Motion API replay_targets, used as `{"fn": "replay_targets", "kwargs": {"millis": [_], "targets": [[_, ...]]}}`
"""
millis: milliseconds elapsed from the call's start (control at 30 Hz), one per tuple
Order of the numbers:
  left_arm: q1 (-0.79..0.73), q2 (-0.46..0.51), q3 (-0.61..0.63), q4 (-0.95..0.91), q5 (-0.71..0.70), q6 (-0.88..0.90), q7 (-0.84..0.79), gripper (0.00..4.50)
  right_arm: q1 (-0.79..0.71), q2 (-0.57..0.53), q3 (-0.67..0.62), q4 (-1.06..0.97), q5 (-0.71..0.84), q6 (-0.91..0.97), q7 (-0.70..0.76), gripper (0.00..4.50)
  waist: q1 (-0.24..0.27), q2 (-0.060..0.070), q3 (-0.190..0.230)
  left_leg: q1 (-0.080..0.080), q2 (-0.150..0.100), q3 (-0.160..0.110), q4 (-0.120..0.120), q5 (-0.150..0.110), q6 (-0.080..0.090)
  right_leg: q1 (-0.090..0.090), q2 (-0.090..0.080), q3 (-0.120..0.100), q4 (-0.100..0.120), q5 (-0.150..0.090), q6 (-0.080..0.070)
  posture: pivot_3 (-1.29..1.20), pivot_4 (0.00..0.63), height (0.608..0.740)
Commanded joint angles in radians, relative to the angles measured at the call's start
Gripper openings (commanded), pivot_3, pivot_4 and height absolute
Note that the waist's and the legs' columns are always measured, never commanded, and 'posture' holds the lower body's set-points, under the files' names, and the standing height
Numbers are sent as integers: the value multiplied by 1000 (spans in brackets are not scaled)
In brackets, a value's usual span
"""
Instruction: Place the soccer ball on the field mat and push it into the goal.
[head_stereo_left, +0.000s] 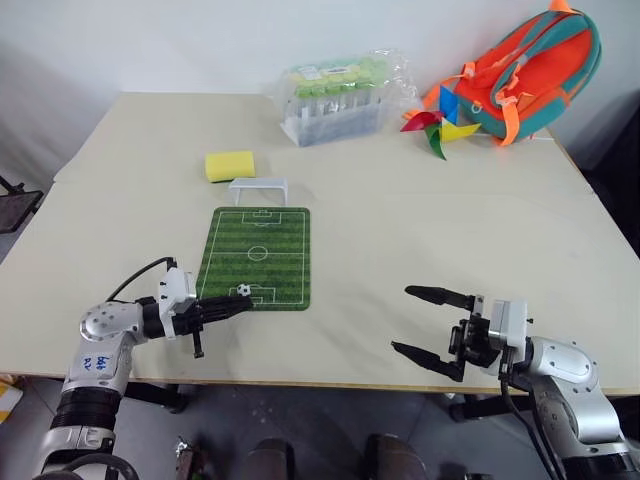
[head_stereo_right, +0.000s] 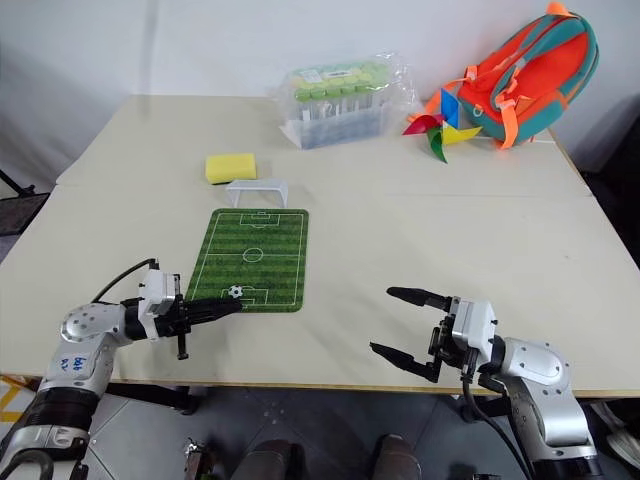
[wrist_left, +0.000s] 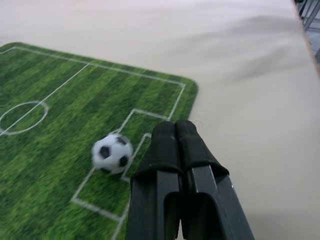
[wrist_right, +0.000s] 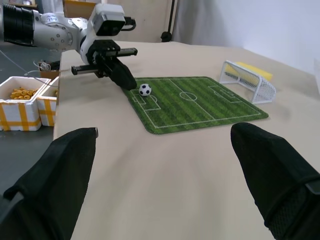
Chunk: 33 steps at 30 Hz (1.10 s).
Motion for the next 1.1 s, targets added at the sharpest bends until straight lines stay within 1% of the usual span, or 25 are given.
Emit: {"fn": "replay_targets", "kwargs": {"millis": [33,133,200,300,400,467,500,567,633,733,800,867,933,1000,1067,1100], "targets": [[-63,-20,-13,74,24,-35,-1,54,9,6,-10,-46,1,-11,-20,4500,5,0,0,0,0,0,0,0,0,0,0,0,0,0,0,0,150,740],[-152,-46,-27,194,65,-77,18,54,13,6,-11,-53,-3,-10,-37,4500,7,0,0,0,0,0,0,0,0,0,0,0,0,0,0,0,150,740],[-225,-63,-37,302,112,-135,62,54,16,8,-13,-56,-9,-12,-53,4500,8,-1,0,-1,0,0,1,0,0,0,0,0,0,0,0,0,150,740],[-365,-99,-17,477,171,-240,219,54,-2,41,-21,-45,-55,-45,-124,4500,6,-2,0,-1,0,0,1,0,0,0,0,0,0,0,1,0,150,740],[-472,-131,25,576,164,-294,327,54,-36,98,-34,-31,-79,-51,-225,4500,4,-3,0,-1,-1,0,1,0,0,0,0,0,0,1,1,0,150,740],[-504,-146,61,588,129,-312,341,54,-64,145,-42,-25,-92,-51,-302,4500,-1,-4,0,-1,-1,0,1,0,0,0,0,0,0,1,1,0,150,740],[-497,-149,78,563,102,-304,316,54,-80,168,-43,-22,-101,-51,-338,4500,-5,-4,0,-1,0,0,0,0,0,-1,0,0,0,1,1,0,150,740],[-442,-139,99,483,62,-288,264,54,-101,196,-38,-17,-112,-51,-376,4500,-19,-4,0,-1,0,0,-1,0,0,-1,0,0,0,1,1,0,150,740],[-310,-106,117,327,17,-231,220,54,-109,206,-27,-7,-119,-57,-381,4500,-32,-4,0,-1,0,1,-1,0,0,-1,0,0,0,1,1,0,150,740],[-108,-53,171,100,-46,-117,236,54,-112,208,-18,14,-121,-73,-371,4500,-51,-3,0,0,0,1,-2,0,1,-2,0,0,-1,1,1,0,150,740],[40,-18,234,-42,-84,-27,287,54,-119,205,-17,34,-122,-87,-361,4500,-55,-4,0,0,1,1,-3,0,1,-3,0,0,-1,1,1,0,150,740],[180,5,306,-161,-99,46,368,54,-127,201,-21,59,-119,-101,-349,4500,-49,-4,0,0,1,1,-2,0,0,-2,0,0,0,1,1,0,150,740],[259,16,350,-232,-110,105,426,54,-132,197,-24,77,-116,-113,-338,4500,-40,-4,0,0,2,1,-1,0,0,-2,0,1,0,1,0,0,150,740],[347,9,434,-305,-133,158,508,54,-138,188,-30,97,-112,-125,-321,4500,-22,-3,0,0,2,1,0,0,0,-1,0,1,0,2,-1,0,150,740],[418,-20,517,-376,-151,170,588,54,-142,177,-37,118,-105,-135,-300,4500,-19,-3,0,1,2,1,1,0,1,-1,0,2,0,3,-2,0,150,740],[439,-32,536,-405,-153,176,619,54,-142,172,-41,126,-102,-139,-290,4500,-19,-3,0,1,2,1,1,0,1,-1,0,2,0,3,-2,0,150,740]]}}
